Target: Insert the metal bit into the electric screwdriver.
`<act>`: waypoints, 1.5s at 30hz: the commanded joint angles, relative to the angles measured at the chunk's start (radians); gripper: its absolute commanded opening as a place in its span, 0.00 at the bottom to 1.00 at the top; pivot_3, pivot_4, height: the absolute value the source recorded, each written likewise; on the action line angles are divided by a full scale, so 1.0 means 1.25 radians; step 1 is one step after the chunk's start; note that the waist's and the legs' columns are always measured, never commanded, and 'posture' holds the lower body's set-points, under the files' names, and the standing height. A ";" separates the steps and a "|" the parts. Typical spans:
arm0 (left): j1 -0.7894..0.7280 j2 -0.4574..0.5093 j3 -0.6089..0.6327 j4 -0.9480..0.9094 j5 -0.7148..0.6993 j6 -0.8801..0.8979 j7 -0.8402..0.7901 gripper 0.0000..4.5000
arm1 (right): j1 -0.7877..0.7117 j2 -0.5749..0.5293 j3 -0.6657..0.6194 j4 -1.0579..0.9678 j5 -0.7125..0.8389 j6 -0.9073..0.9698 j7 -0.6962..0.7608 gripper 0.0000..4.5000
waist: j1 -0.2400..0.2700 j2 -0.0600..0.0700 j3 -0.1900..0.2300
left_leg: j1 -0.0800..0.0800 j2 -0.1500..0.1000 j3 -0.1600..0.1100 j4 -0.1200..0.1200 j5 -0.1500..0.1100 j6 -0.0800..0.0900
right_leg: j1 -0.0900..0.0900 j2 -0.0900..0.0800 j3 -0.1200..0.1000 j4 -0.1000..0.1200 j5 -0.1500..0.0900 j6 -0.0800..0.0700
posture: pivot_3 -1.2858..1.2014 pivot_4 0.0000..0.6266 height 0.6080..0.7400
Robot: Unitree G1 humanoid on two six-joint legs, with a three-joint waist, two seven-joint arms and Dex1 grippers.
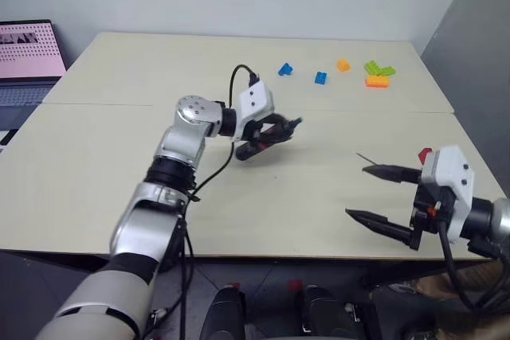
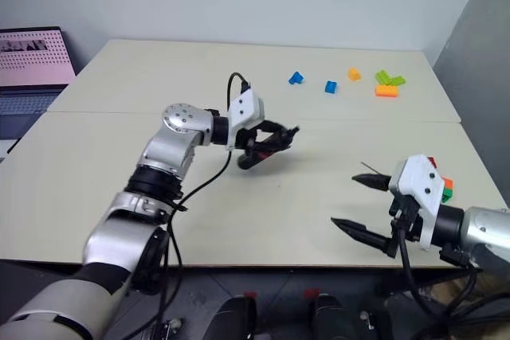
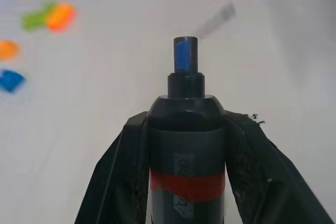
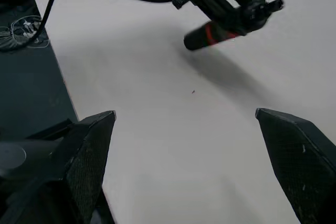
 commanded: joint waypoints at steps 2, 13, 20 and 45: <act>0.087 -0.069 0.050 -0.194 -0.074 0.100 0.155 0.36 | -0.087 -0.002 0.042 0.031 0.018 -0.006 -0.001 1.00 | -0.008 0.000 0.000 | 0.001 0.000 0.000 0.000 0.000 0.000 | 0.000 0.000 0.000 0.001 0.000 0.000 | 0.52 0.24 1.00; 0.298 -0.193 0.023 -0.260 -0.043 -0.058 0.396 0.36 | -0.223 0.022 0.137 0.079 0.007 0.001 -0.004 1.00 | -0.015 0.000 0.000 | 0.003 0.000 0.001 0.000 0.000 0.000 | 0.001 0.001 0.002 0.002 0.000 0.000 | 0.52 0.24 1.00; 0.399 -0.156 0.008 -0.342 -0.051 -0.053 0.426 0.36 | -0.231 0.014 0.147 0.086 -0.004 0.001 0.012 1.00 | -0.018 0.001 -0.001 | 0.004 0.000 0.001 0.000 0.000 0.000 | 0.001 0.001 0.002 0.002 0.000 0.000 | 0.52 0.24 1.00; 0.505 -0.067 -0.014 -0.505 -0.092 0.001 0.496 0.36 | -0.606 0.057 0.548 0.831 -0.486 -0.046 0.201 1.00 | -0.026 0.002 -0.002 | 0.006 0.001 0.002 0.000 0.001 0.002 | 0.001 0.002 0.004 0.002 0.000 -0.007 | 0.52 0.24 1.00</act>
